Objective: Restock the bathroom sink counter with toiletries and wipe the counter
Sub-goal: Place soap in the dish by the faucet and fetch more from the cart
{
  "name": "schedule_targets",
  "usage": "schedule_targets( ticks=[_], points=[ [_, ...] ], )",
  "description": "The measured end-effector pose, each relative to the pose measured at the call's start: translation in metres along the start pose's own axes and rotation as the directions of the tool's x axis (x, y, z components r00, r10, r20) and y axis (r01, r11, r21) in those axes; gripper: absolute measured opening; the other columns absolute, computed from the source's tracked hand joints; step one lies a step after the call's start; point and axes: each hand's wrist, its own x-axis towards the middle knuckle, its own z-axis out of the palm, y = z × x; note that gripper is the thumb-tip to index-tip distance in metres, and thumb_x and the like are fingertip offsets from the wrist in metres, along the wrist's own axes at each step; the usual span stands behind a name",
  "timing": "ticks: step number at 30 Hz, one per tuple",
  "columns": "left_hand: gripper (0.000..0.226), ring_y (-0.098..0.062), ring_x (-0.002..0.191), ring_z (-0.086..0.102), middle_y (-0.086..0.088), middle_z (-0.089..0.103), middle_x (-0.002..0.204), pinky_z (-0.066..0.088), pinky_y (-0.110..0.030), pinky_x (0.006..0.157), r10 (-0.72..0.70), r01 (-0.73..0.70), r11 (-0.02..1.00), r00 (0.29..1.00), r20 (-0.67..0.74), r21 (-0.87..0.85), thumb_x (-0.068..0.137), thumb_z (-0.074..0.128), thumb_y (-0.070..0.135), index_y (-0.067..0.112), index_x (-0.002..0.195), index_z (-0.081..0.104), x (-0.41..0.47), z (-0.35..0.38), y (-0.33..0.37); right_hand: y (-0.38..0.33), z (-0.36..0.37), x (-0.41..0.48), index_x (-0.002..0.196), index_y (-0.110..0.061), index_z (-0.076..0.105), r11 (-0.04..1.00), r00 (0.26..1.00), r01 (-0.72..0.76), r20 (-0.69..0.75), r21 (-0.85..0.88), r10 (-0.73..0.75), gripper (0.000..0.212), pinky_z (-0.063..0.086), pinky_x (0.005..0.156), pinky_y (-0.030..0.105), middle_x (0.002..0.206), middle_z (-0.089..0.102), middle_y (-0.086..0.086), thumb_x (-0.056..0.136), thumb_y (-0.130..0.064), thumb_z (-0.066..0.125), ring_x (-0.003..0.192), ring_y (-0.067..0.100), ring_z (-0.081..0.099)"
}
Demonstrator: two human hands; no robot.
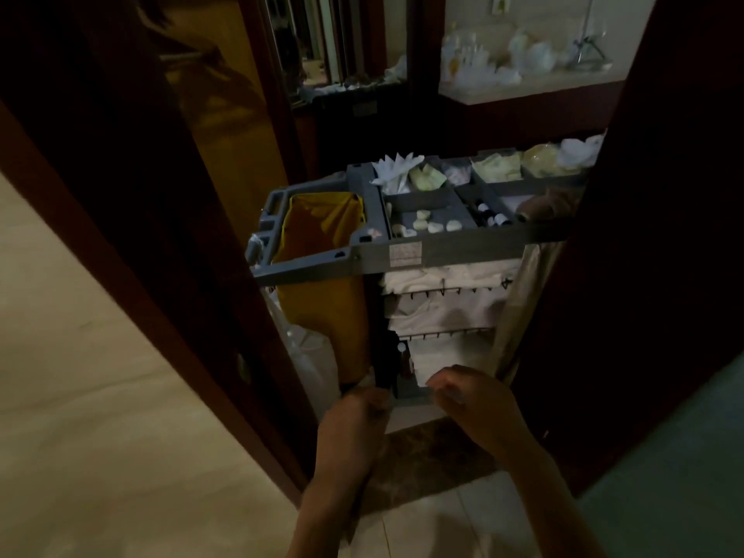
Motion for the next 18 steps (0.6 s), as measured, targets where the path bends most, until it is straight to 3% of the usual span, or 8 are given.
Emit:
schedule_targets(
  ticks=[4, 7, 10, 13, 18],
  points=[
    [0.031, -0.007, 0.113, 0.056, 0.011, 0.06, 0.126, 0.042, -0.019, 0.092, -0.019, 0.022, 0.997, 0.998, 0.057, -0.067, 0.094, 0.057, 0.023, 0.031, 0.124, 0.06, 0.068, 0.004, -0.024, 0.002, -0.004, 0.053, 0.107, -0.03, 0.064, 0.999, 0.998, -0.045, -0.042, 0.009, 0.046, 0.015, 0.05, 0.087, 0.024, 0.104, 0.065, -0.014, 0.093, -0.032, 0.058, 0.093, 0.002, 0.06],
    [0.031, -0.012, 0.117, 0.055, 0.004, 0.059, 0.127, 0.044, -0.027, 0.098, -0.036, 0.054, 0.989, 0.991, 0.129, -0.137, 0.091, 0.063, 0.025, 0.025, 0.122, 0.062, 0.099, 0.025, -0.03, 0.017, -0.006, 0.072, 0.109, -0.03, 0.064, 0.993, 0.994, -0.108, -0.02, -0.046, 0.108, 0.017, 0.044, 0.089, 0.016, 0.107, 0.063, -0.015, 0.094, -0.031, 0.057, 0.098, 0.002, 0.057],
    [0.029, -0.018, 0.113, 0.059, -0.002, 0.064, 0.12, 0.046, -0.032, 0.097, -0.048, 0.078, 0.969, 0.99, 0.13, -0.233, 0.09, 0.065, 0.021, 0.015, 0.118, 0.065, 0.117, 0.043, -0.031, 0.035, -0.01, 0.09, 0.106, -0.033, 0.064, 0.982, 0.983, -0.181, -0.029, -0.051, 0.18, 0.015, 0.041, 0.079, 0.011, 0.104, 0.064, -0.016, 0.091, -0.035, 0.059, 0.095, 0.002, 0.058],
    [0.034, -0.018, 0.108, 0.061, -0.003, 0.065, 0.116, 0.047, -0.035, 0.095, -0.054, 0.082, 0.97, 0.991, 0.126, -0.229, 0.086, 0.06, 0.031, 0.013, 0.114, 0.067, 0.149, 0.052, -0.025, 0.052, -0.015, 0.116, 0.101, -0.031, 0.065, 0.978, 0.977, -0.21, -0.027, -0.014, 0.21, 0.013, 0.034, 0.068, 0.003, 0.095, 0.061, -0.018, 0.088, -0.031, 0.064, 0.086, -0.002, 0.056],
    [0.024, -0.018, 0.102, 0.063, 0.0, 0.066, 0.111, 0.051, -0.032, 0.088, -0.029, 0.044, 0.988, 0.994, 0.107, -0.146, 0.087, 0.065, 0.012, 0.018, 0.109, 0.07, 0.22, 0.056, -0.011, 0.077, -0.023, 0.182, 0.103, -0.032, 0.066, 0.984, 0.985, -0.17, -0.014, 0.047, 0.171, 0.016, 0.049, 0.077, 0.017, 0.101, 0.064, -0.017, 0.088, -0.032, 0.065, 0.089, -0.002, 0.057]
  ],
)
